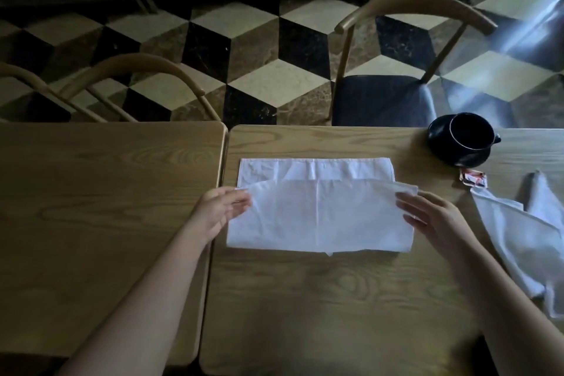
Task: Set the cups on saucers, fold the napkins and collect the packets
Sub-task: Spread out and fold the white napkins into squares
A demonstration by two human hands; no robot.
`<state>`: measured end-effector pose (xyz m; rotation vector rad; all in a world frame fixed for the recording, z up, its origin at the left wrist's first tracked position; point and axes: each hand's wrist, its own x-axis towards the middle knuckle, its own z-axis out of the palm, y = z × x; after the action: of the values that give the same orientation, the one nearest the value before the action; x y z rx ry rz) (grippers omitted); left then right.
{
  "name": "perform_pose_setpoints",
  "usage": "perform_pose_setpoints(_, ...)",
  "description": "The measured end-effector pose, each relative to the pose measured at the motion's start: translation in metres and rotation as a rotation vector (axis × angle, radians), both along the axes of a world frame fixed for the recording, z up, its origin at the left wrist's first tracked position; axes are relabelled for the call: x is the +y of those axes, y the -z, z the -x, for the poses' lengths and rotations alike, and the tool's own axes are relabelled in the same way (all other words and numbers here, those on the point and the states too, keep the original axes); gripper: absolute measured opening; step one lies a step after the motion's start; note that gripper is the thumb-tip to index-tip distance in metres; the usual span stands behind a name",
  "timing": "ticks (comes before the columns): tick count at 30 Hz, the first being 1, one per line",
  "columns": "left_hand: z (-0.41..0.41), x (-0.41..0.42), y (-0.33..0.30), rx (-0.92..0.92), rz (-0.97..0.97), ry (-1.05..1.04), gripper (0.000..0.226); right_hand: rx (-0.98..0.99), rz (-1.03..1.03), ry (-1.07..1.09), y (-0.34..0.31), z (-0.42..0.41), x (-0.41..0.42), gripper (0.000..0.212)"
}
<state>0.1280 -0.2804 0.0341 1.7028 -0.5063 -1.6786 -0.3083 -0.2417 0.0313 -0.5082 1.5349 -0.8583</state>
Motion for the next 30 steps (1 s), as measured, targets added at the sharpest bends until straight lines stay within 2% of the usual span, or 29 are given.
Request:
perform_pose_setpoints(3, -0.002, -0.031, 0.018, -0.233, -0.047, 0.129, 0.009, 0.179, -0.032, -0.054, 0.016, 0.006, -0.030, 0.018)
perform_pose_setpoints(5, -0.003, -0.050, 0.032, -0.421, -0.018, 0.143, 0.009, 0.370, -0.032, -0.024, 0.027, 0.005, -0.048, 0.016)
perform_pose_setpoints(7, -0.004, -0.068, 0.044, -0.512, 0.006, 0.141, 0.008, 0.526, -0.023, -0.028, 0.037, 0.005, -0.065, 0.011)
perform_pose_setpoints(11, -0.005, -0.089, 0.067, -0.531, -0.007, 0.180, 0.011, 0.576, -0.037, -0.144, 0.060, 0.005, -0.089, 0.018)
perform_pose_setpoints(15, -0.005, -0.098, 0.079, -0.674, 0.011, 0.212, 0.015, 0.633, -0.057, -0.229, 0.075, 0.005, -0.103, 0.019)
perform_pose_setpoints(22, -0.005, -0.113, 0.086, -0.649, -0.061, 0.177, 0.016, 0.680, -0.103, -0.225, 0.083, 0.008, -0.125, 0.019)
perform_pose_setpoints(27, -0.004, -0.121, 0.087, -0.537, -0.164, 0.073, 0.010, 0.700, -0.137, -0.222, 0.087, 0.006, -0.133, 0.023)
perform_pose_setpoints(30, -0.003, -0.120, 0.089, -0.563, -0.162, 0.046, 0.015, 0.752, -0.144, -0.224, 0.088, 0.002, -0.134, 0.028)
